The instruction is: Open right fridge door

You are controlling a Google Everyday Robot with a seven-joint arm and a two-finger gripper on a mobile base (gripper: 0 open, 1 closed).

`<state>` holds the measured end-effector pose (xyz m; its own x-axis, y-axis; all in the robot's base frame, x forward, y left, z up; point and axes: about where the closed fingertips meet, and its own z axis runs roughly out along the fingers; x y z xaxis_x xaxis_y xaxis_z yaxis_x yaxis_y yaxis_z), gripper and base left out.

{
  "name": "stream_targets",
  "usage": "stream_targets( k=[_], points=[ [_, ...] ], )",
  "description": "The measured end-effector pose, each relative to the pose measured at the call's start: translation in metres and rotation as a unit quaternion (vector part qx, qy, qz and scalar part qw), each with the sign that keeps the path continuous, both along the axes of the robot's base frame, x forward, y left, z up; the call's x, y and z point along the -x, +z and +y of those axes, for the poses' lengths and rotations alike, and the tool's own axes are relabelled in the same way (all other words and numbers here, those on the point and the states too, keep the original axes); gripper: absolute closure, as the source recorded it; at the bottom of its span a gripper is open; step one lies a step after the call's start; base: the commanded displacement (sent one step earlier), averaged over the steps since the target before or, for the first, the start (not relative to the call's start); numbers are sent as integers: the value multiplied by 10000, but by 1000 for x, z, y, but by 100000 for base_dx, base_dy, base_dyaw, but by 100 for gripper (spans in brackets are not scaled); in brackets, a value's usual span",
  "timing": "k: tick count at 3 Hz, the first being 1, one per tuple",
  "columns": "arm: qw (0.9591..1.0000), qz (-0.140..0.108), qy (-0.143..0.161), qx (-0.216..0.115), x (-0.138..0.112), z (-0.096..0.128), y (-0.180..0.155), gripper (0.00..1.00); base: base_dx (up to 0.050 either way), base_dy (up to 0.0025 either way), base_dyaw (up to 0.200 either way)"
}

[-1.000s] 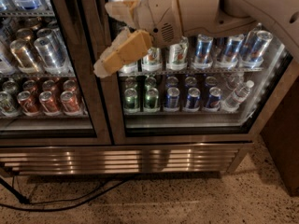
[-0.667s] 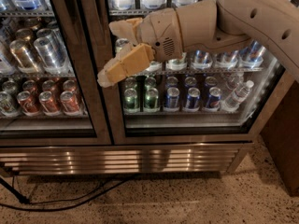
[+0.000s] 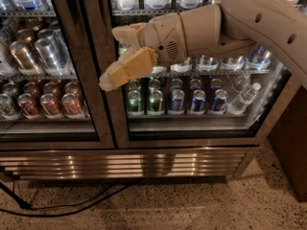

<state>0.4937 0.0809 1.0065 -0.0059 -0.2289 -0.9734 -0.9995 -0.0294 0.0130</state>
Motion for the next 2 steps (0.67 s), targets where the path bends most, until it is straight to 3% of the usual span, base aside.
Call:
stream_targets(
  k=[2],
  points=[
    [9982,-579,49,135,-31,8,39,0,0,0,0]
  ],
)
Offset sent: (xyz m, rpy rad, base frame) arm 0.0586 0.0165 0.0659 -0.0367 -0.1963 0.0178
